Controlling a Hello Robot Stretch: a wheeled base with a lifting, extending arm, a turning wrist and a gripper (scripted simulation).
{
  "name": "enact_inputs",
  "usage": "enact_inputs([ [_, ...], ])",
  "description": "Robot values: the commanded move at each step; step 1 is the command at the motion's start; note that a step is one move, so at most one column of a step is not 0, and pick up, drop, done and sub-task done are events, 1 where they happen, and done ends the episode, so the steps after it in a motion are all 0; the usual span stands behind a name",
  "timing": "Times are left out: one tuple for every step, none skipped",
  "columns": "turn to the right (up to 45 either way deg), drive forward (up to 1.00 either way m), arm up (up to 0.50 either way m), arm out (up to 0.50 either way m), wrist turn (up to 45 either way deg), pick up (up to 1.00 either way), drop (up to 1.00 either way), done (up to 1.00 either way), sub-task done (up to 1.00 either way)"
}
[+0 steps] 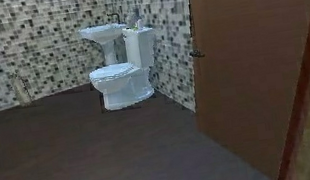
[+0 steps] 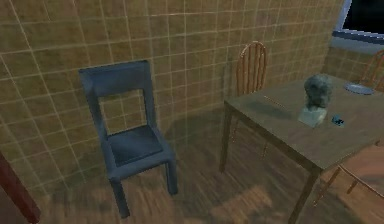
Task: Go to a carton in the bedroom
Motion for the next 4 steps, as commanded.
enact_inputs([
  [0.0, 0.05, 0.0, 0.0, 0.0, 0.0, 0.0, 0.0, 0.0],
  [-21.0, 0.0, 0.0, 0.0, 0.0, 0.0, 0.0, 0.0, 0.0],
  [0.0, 1.0, 0.0, 0.0, 0.0, 0.0, 0.0, 0.0, 0.0],
  [-3.0, 0.0, 0.0, 0.0, 0.0, 0.0, 0.0, 0.0, 0.0],
])
